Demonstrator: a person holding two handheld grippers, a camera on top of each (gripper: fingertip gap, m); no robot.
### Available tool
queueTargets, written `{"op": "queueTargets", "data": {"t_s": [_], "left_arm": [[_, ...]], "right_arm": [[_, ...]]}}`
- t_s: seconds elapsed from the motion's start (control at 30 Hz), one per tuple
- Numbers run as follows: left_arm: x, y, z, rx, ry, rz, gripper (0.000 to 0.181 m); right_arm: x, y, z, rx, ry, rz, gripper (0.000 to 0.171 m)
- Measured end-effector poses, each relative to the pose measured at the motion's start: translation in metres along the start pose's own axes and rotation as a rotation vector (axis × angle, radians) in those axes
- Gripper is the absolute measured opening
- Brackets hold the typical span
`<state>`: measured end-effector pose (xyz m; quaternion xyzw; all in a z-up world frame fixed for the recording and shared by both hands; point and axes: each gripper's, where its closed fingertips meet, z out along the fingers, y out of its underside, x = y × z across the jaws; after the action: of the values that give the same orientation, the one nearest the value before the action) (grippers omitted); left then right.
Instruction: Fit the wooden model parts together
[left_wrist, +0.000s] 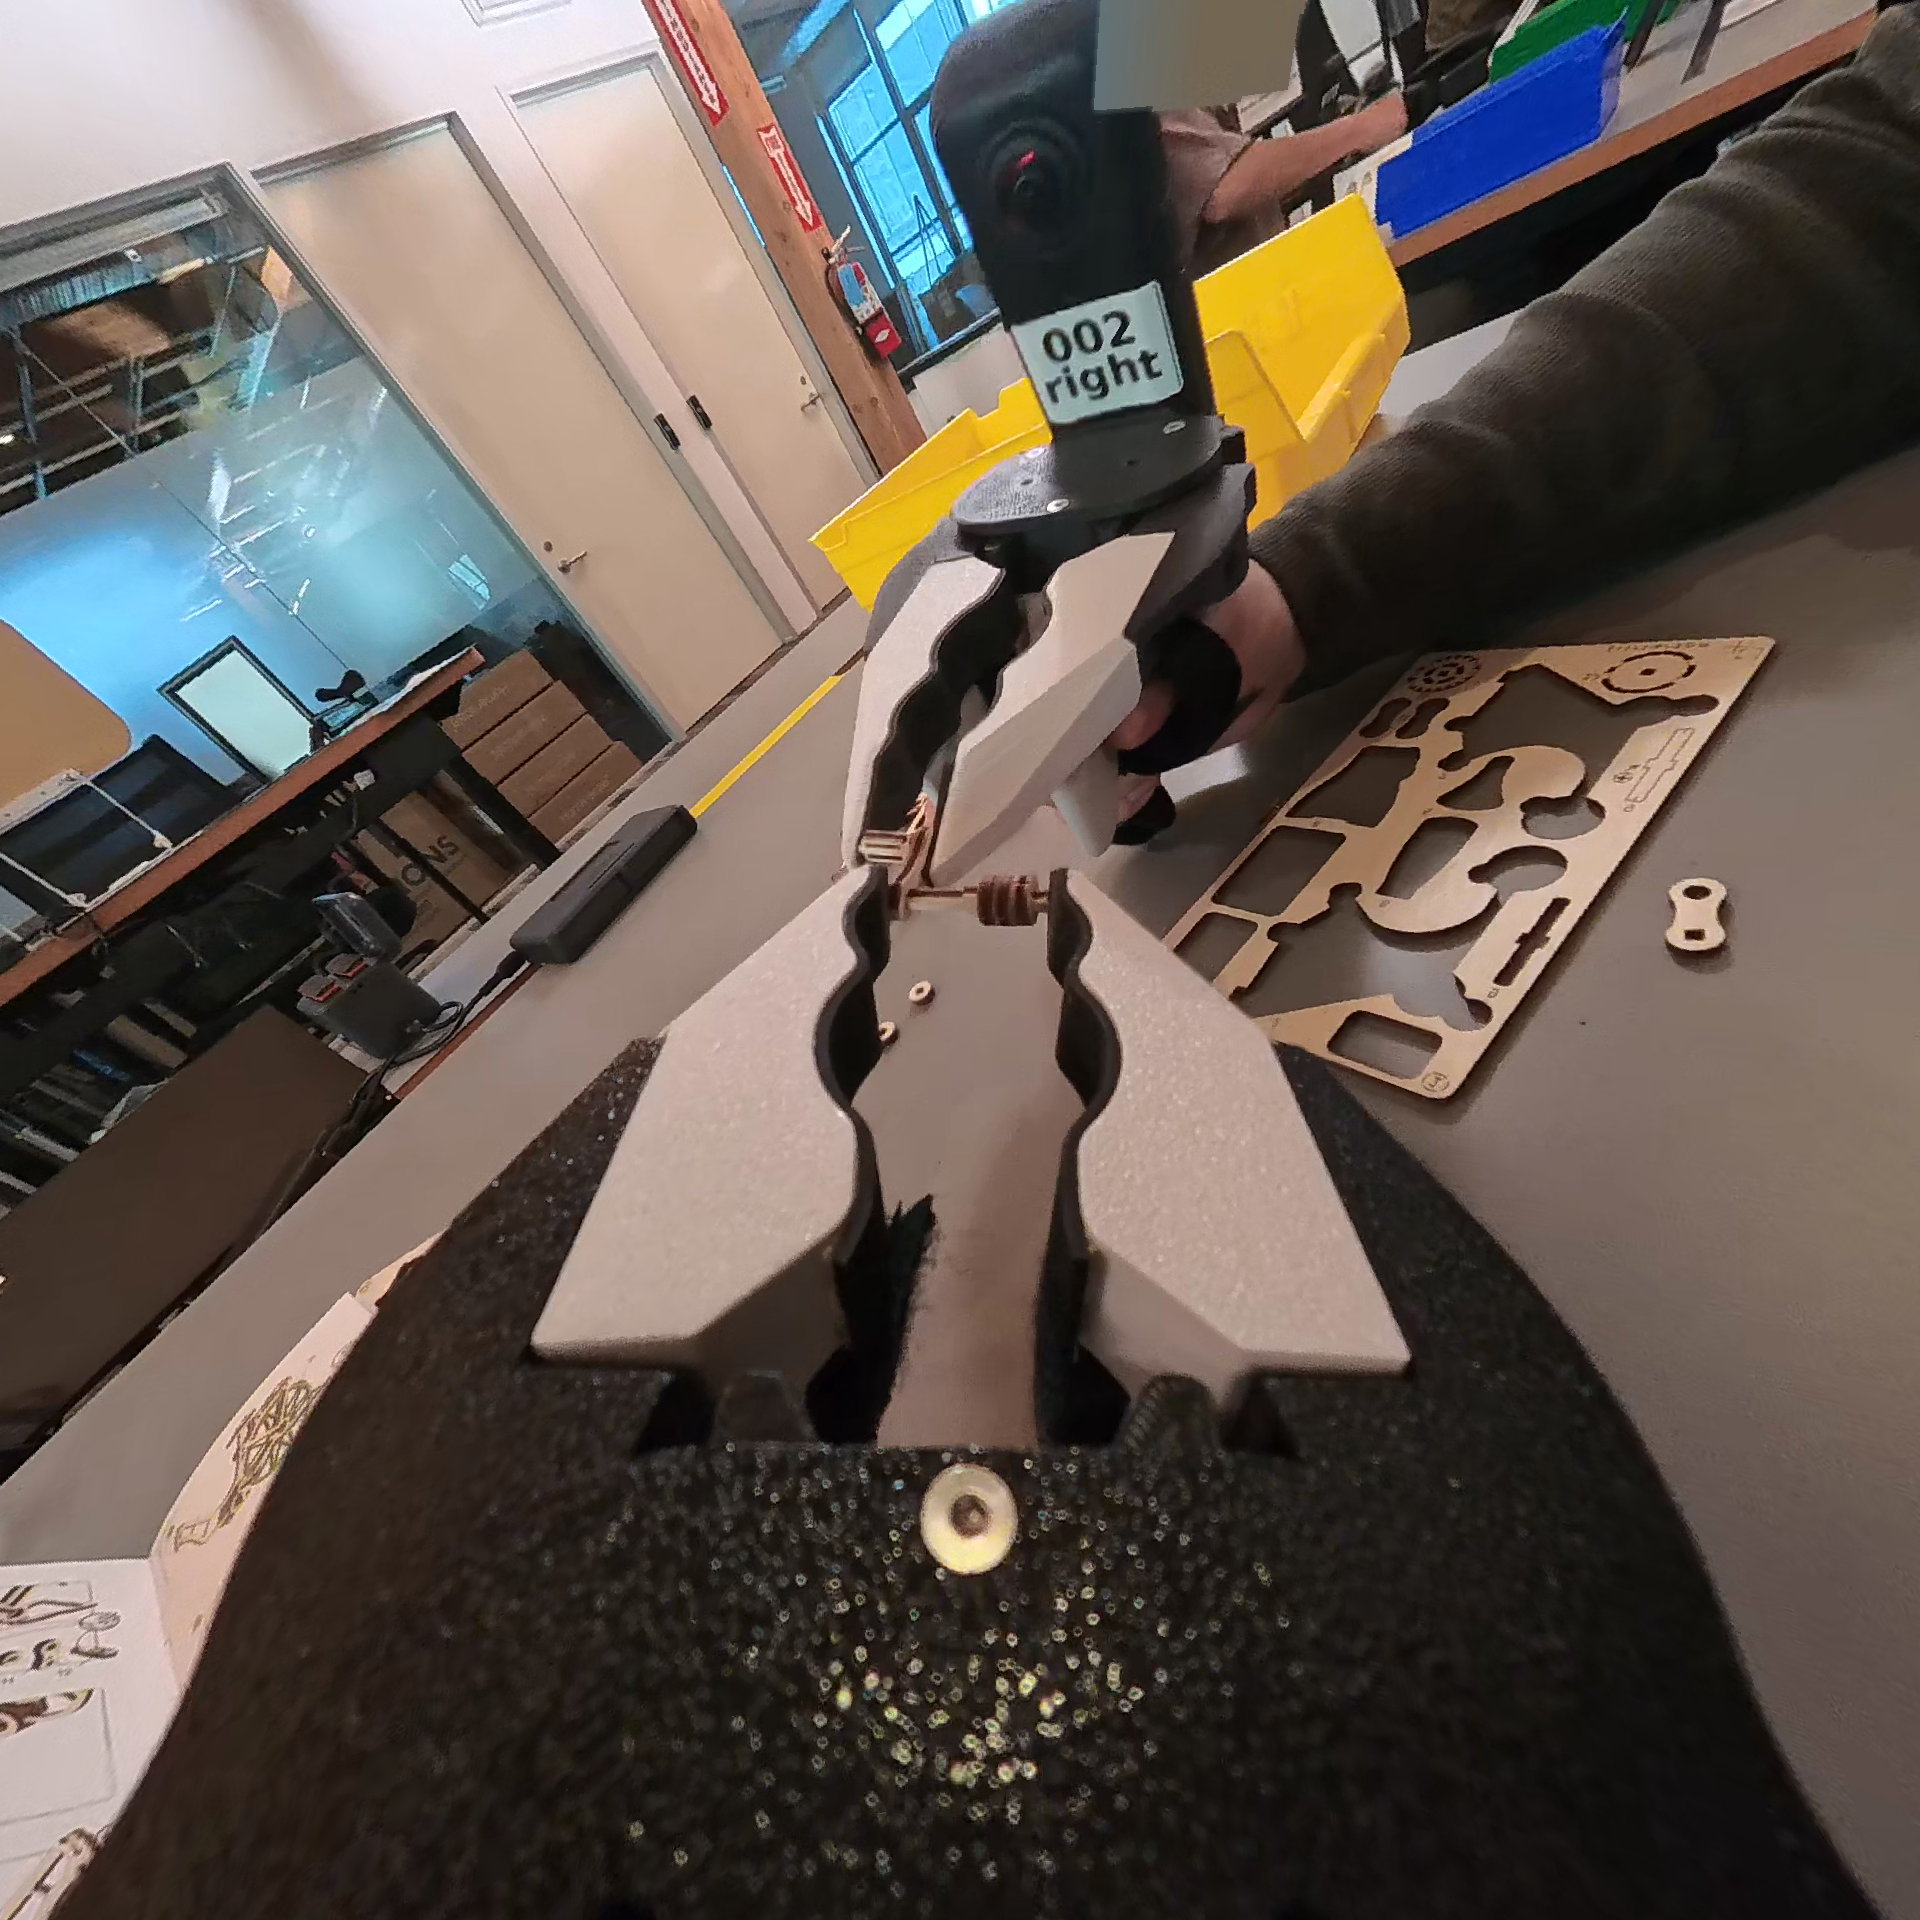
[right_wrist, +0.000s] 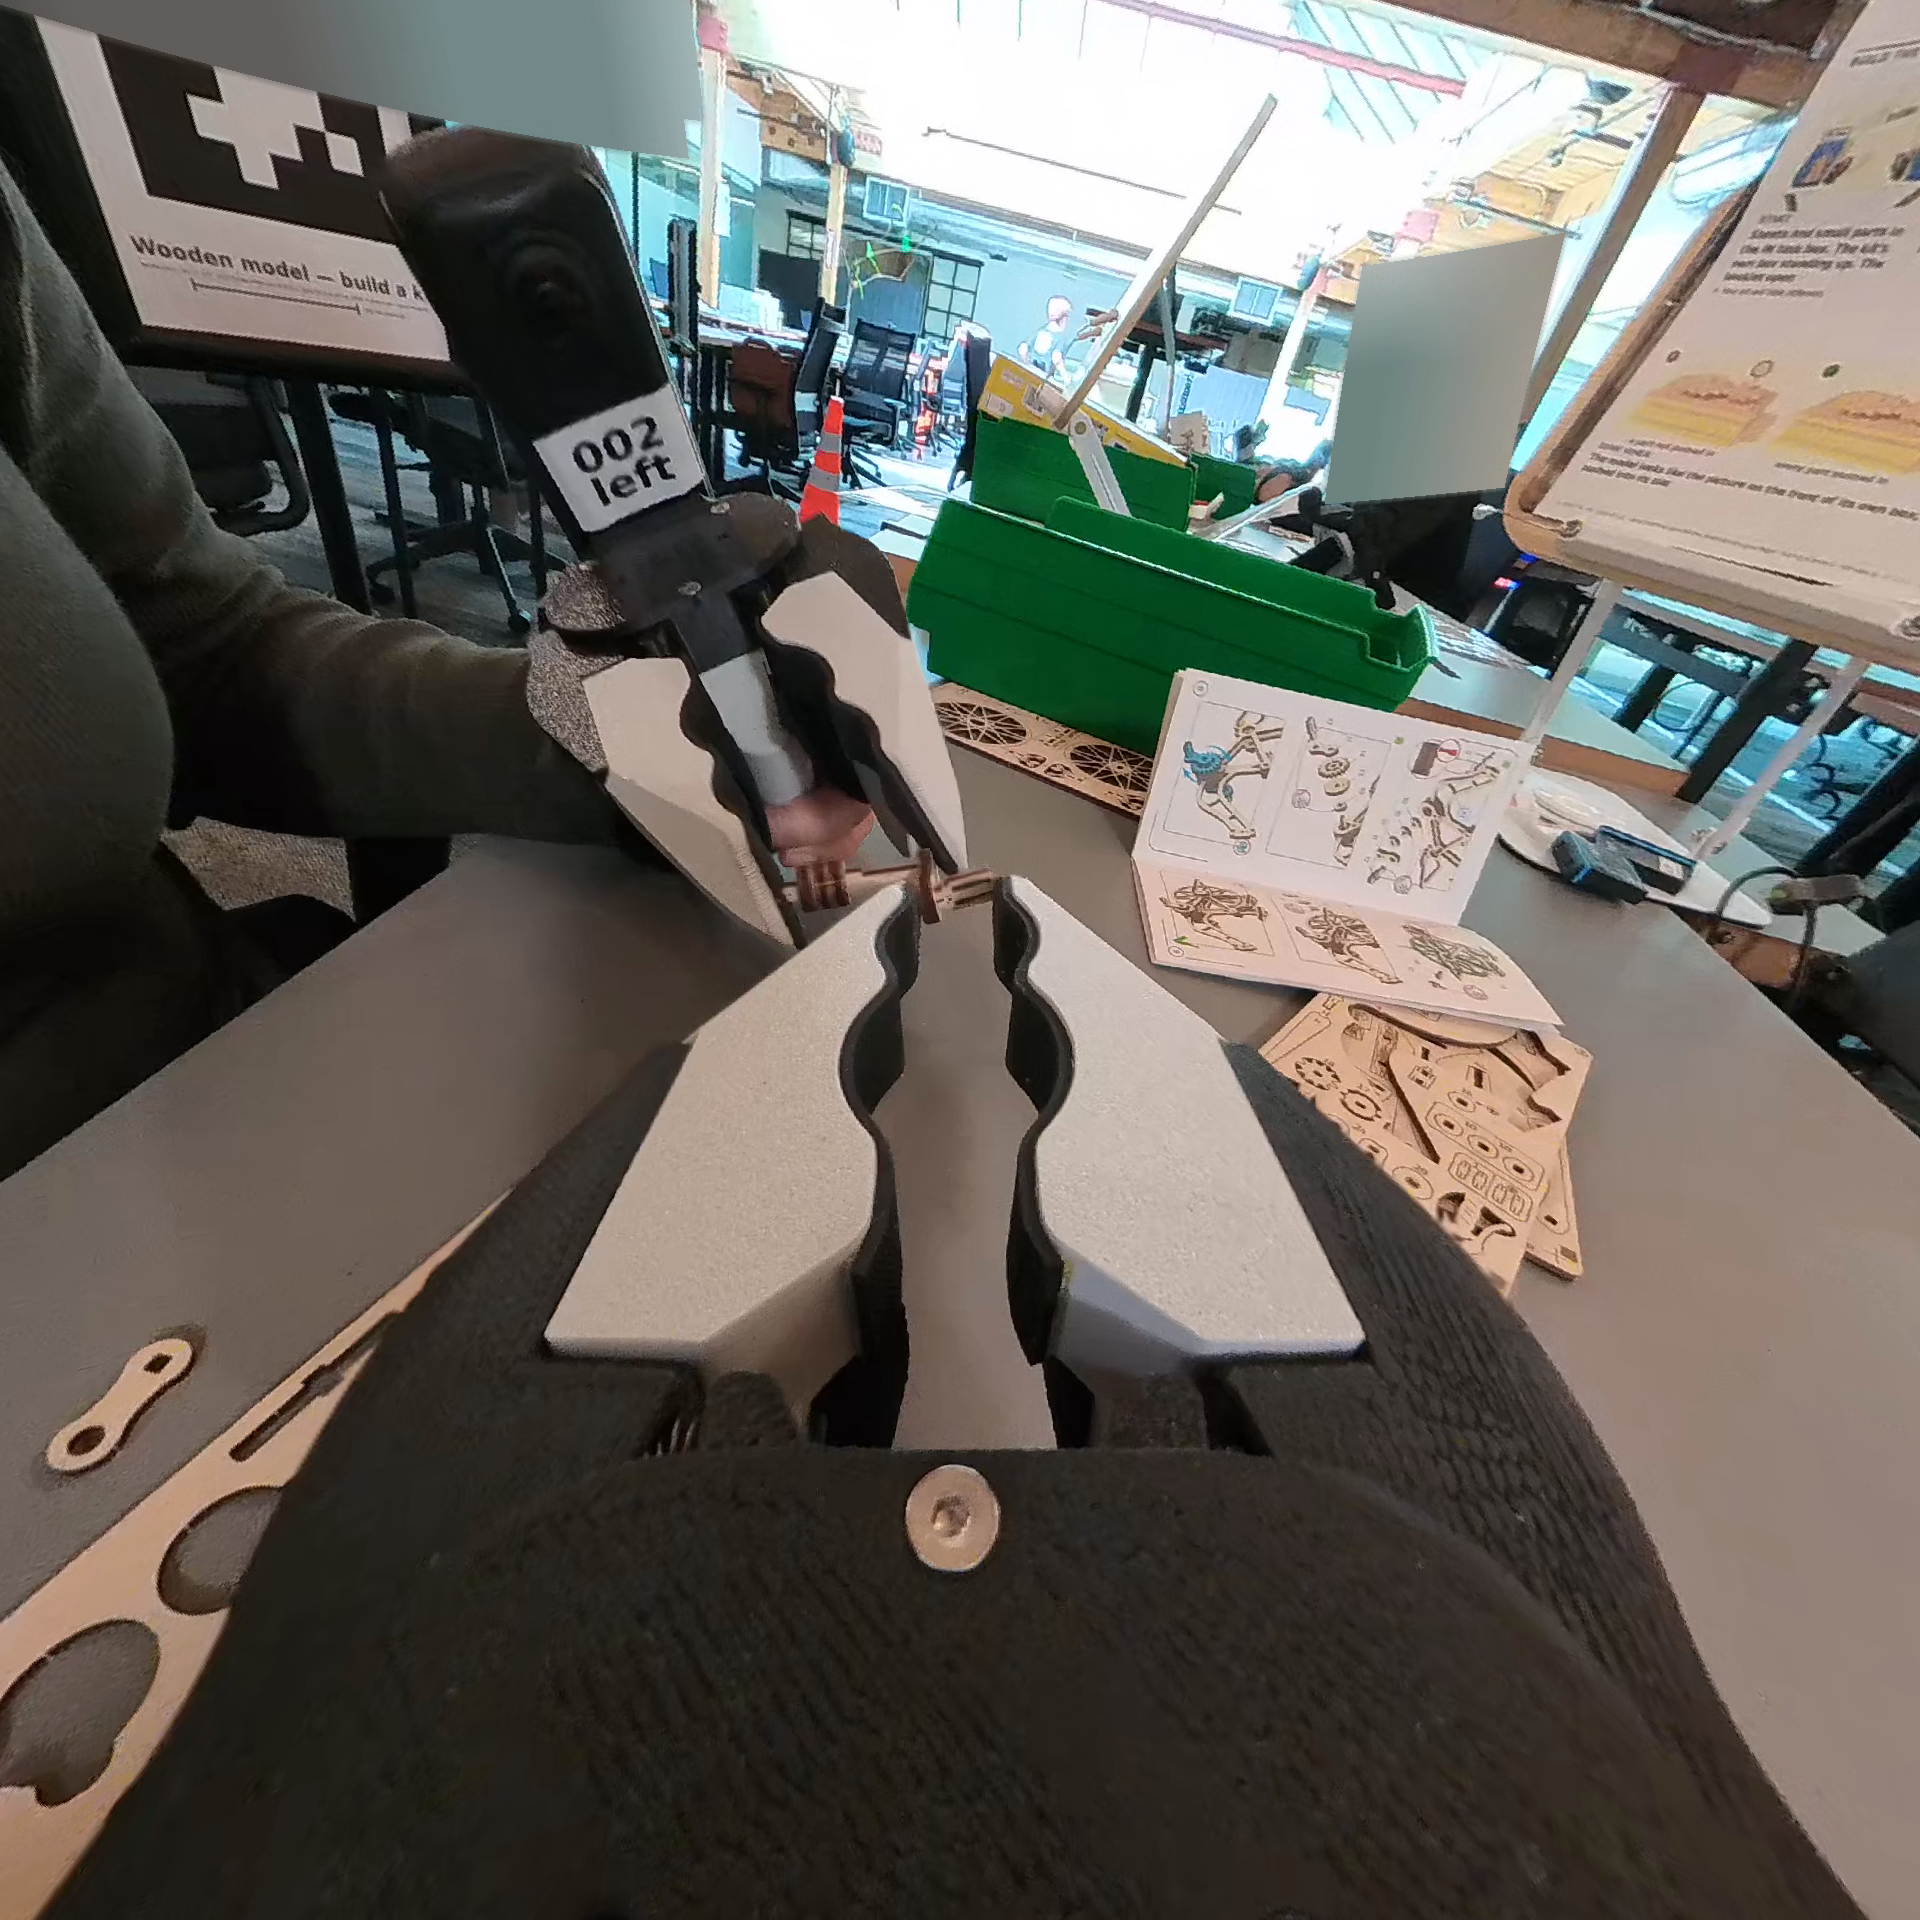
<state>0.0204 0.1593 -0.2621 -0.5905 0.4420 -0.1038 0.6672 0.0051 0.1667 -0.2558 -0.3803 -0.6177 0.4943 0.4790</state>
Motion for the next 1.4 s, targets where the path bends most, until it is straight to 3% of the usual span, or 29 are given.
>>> {"op": "queueTargets", "data": {"t_s": [0.2,0.43,0.6,0.8,1.03,1.4], "left_arm": [[0.001,-0.001,0.0,0.008,0.009,-0.001,0.028],[-0.013,-0.008,-0.003,0.089,-0.025,-0.172,0.038],[-0.024,-0.007,-0.007,0.114,-0.04,-0.297,0.044],[-0.019,0.001,0.0,0.056,-0.028,-0.3,0.041],[-0.018,-0.001,-0.002,0.072,-0.012,-0.307,0.029],[-0.014,-0.002,-0.001,0.067,0.003,-0.275,0.011]], "right_arm": [[-0.001,0.0,0.0,0.009,-0.012,0.012,0.012],[0.008,-0.01,-0.004,0.093,0.085,-0.059,0.013],[0.024,-0.024,-0.018,0.119,0.328,-0.377,0.013],[0.027,-0.027,-0.019,-0.008,0.549,-0.821,0.013],[0.017,-0.025,-0.012,-0.061,0.556,-0.994,0.012],[0.006,-0.026,-0.006,-0.043,0.511,-1.009,0.013]]}}
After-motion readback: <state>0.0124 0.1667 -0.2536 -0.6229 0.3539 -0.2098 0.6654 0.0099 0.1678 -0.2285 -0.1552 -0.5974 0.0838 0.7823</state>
